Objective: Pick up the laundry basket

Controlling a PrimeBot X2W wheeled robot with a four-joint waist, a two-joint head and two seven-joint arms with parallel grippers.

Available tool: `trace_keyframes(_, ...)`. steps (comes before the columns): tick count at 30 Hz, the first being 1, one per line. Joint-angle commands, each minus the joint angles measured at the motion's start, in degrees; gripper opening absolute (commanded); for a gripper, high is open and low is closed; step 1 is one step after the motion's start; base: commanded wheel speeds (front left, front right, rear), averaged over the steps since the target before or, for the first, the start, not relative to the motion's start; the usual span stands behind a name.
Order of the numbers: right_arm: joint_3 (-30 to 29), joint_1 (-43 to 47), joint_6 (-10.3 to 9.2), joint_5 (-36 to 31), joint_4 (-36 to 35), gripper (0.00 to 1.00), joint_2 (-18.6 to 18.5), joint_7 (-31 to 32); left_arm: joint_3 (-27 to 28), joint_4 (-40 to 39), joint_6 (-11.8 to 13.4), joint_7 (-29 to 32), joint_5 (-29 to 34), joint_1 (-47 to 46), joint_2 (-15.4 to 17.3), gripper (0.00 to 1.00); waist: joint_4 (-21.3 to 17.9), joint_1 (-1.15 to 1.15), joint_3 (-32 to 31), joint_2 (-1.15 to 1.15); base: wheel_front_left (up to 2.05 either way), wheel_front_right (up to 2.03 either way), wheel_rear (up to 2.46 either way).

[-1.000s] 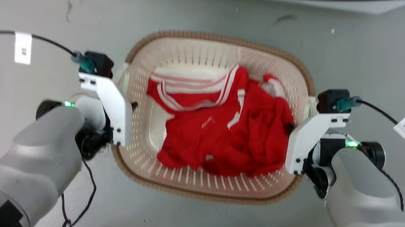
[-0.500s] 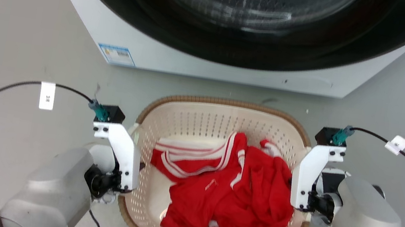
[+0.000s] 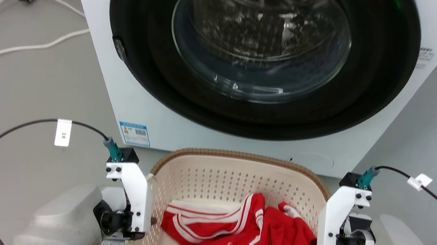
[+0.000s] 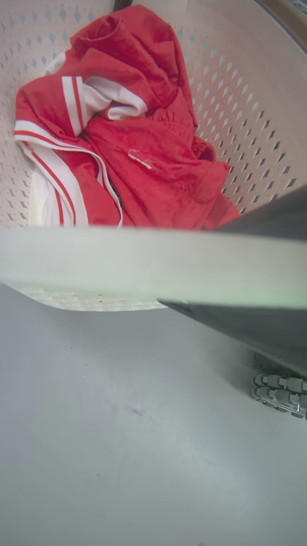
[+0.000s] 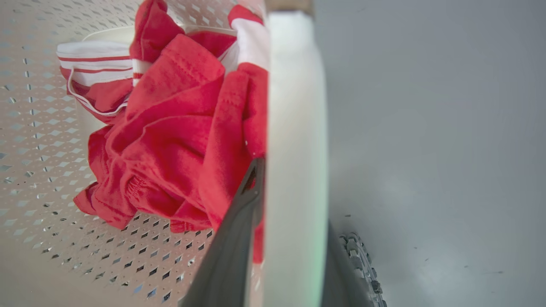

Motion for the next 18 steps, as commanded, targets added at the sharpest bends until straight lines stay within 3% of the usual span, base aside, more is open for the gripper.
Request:
trace_keyframes(1,0.0,1.1,0.20,0.3,0.3,0.00,-0.1,0.5,0.0,-0.2,-0.7,0.4,-0.4,0.5,-0.5,0.00,0.3,0.02,-2.0,0.00,0.00,0.00,0.00)
trace_keyframes(18,-1.0,4.8,0.24,2.2,1.5,0.00,1.0,4.1,-1.0,1.3,-0.7,3.8,-2.8,4.3,-1.9,0.00,0.4,0.02,-6.5,0.00,0.00,0.00,0.00)
